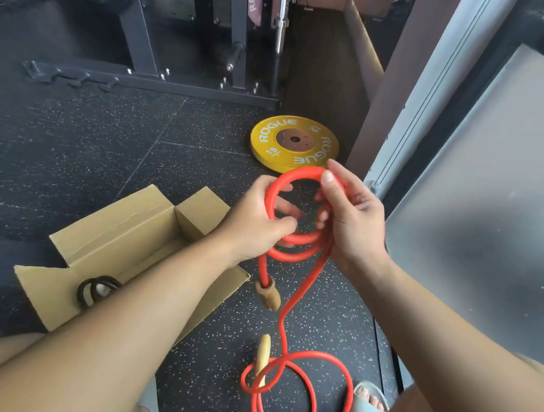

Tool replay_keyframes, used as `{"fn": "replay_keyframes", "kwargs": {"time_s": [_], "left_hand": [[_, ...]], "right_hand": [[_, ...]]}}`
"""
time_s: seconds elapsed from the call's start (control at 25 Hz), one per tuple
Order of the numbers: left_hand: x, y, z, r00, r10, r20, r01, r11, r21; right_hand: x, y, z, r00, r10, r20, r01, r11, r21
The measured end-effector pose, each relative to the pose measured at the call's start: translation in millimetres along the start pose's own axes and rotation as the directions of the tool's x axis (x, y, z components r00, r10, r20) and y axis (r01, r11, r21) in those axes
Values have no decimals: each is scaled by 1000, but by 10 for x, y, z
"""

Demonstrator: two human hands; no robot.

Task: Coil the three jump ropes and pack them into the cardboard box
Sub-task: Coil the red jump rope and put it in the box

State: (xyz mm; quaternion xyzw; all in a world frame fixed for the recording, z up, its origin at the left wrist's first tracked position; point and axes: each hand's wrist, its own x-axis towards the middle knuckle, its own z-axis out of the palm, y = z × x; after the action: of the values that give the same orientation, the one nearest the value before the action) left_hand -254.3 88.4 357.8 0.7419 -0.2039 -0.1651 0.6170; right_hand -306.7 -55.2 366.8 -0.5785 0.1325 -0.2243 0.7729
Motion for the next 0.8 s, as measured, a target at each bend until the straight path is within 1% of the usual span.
{"fn": "replay_keyframes", "kwargs": {"time_s": [0.04,0.08,0.16,0.24,0.28,0.32,0.4,0.44,0.48,0.6,0.72,0.8], "left_hand": [[-34,49,44,1000,11,-6,-12,992,-124],[-59,92,85,999,22,-29,-27,977,-211],[-98,155,119,997,25,-77,-49,947,-318],[-99,210,69,997,-39,-74,1,891,-454],[-100,243,35,996,-90,-26,62,843,-535],[-107,275,13,991,-123,51,129,788,-603],[-146,331,7,976,-124,180,215,702,-679],[-156,336,22,975,-123,186,219,691,-689],[-160,342,40,980,-130,149,197,705,-682],[-148,360,70,986,-156,-63,88,797,-597],[-143,316,94,966,-154,-206,21,846,-533],[-146,296,133,960,-146,-238,10,870,-493]], "right_hand": [[10,-25,6,1000,-8,-12,9,1000,15],[16,-41,13,1000,-8,-11,8,1000,23],[5,-34,49,1000,7,-1,-7,1000,10],[-31,15,89,1000,0,-11,-1,999,-48],[-53,34,105,1000,-8,-21,7,996,-89],[-70,49,115,999,-17,-33,12,991,-132],[-93,64,129,998,-30,-62,18,980,-200],[-100,75,132,997,-32,-71,16,977,-215],[-111,85,143,997,-28,-68,13,978,-209],[-159,99,200,999,12,45,-5,989,-150],[-189,71,215,992,57,117,-26,968,-251],[-166,42,199,989,87,118,-45,947,-319]]}}
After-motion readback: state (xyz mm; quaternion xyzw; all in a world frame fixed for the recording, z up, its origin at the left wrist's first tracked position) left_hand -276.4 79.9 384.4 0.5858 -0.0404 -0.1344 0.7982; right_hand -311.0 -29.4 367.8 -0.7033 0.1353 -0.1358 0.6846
